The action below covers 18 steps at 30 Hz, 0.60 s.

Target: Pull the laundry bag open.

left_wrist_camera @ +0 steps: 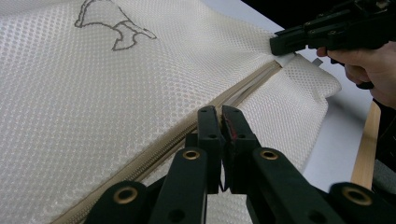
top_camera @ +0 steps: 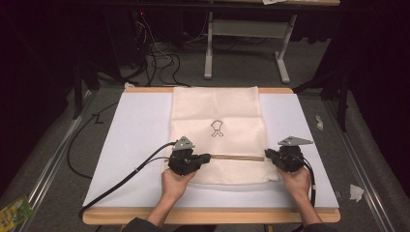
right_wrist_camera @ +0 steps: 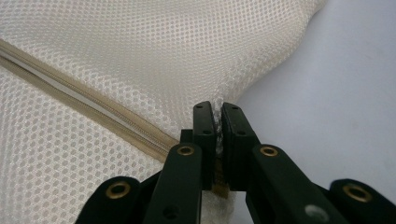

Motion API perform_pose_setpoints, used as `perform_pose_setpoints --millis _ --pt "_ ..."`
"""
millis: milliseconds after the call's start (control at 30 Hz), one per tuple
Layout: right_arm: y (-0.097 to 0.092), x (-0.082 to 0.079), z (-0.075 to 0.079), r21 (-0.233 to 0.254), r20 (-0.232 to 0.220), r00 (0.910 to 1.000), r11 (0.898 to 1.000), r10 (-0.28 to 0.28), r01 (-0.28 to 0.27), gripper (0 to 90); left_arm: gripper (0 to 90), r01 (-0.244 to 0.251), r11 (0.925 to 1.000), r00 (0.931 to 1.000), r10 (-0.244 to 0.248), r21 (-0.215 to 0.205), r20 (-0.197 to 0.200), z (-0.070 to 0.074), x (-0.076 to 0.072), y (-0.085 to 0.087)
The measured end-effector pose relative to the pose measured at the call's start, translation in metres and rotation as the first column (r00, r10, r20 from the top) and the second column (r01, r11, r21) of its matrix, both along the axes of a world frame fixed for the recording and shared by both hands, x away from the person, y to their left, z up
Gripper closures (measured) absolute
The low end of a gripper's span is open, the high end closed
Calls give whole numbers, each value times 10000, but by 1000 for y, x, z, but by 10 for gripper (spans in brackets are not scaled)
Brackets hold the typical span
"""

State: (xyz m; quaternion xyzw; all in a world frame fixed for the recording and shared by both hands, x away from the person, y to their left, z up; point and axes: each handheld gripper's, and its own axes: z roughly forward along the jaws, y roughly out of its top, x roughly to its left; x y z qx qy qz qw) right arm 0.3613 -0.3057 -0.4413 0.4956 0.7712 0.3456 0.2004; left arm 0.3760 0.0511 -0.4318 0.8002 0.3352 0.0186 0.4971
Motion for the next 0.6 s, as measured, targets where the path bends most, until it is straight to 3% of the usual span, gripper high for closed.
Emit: perform_pose_setpoints --millis 600 --pt "0 1 0 23 62 10000 10000 3 -3 865 875 -411 9992 9991 411 0 -47 2 1 22"
